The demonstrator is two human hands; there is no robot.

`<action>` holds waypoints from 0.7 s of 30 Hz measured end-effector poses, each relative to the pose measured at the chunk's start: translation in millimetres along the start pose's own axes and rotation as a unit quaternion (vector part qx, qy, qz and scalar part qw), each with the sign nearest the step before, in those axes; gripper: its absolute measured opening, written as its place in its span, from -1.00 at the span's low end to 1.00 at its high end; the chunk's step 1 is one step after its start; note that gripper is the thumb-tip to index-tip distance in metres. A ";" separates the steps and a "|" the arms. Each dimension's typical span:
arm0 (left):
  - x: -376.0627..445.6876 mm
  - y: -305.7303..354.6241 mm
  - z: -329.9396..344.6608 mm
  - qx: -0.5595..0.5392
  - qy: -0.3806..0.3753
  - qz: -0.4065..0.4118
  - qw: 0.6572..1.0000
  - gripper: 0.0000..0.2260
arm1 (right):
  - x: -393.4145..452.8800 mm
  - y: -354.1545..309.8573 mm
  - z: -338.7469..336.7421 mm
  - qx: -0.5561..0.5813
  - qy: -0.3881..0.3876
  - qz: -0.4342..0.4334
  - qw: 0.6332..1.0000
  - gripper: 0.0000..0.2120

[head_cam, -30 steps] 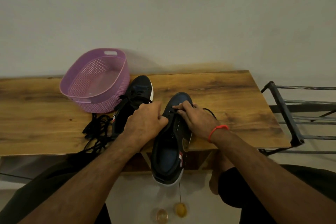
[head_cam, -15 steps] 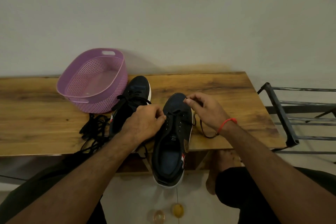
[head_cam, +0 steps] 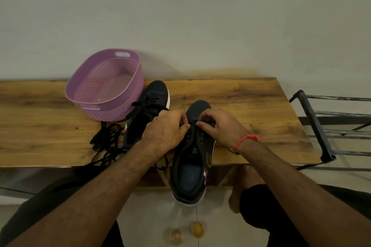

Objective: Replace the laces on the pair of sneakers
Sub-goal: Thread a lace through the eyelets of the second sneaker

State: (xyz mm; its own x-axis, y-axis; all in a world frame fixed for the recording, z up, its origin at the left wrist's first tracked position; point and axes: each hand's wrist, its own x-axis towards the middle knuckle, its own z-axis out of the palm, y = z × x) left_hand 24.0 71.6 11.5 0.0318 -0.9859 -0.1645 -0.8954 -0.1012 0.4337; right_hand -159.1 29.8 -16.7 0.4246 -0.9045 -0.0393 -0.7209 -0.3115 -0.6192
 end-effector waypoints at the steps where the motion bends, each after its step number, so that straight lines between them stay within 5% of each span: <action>1: 0.3 -0.4 0.0 -0.005 -0.004 -0.001 1.000 -0.90 | 2.3 -3.7 -1.1 -0.040 -0.013 0.000 0.999 -0.80; 7: -2.4 -1.2 4.1 -0.006 -0.017 0.006 1.000 -0.87 | 11.2 -21.2 -3.3 -0.149 -0.037 0.005 0.988 -0.87; 17: -6.8 3.7 11.9 0.032 0.030 0.043 0.998 -0.89 | 12.6 -23.6 6.8 0.019 0.030 0.007 0.999 -0.92; 21: -7.2 3.9 12.8 0.026 0.026 0.038 0.999 -0.87 | 20.7 -25.3 4.0 0.048 -0.004 0.031 0.998 -0.91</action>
State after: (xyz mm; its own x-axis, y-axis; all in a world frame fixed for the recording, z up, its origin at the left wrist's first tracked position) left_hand 14.6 79.9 3.1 -0.0155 -0.9961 -0.0867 -0.9181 -0.0202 0.3959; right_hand -129.9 20.2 -5.0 0.3857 -0.9186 -0.0864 -0.6906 -0.2253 -0.6873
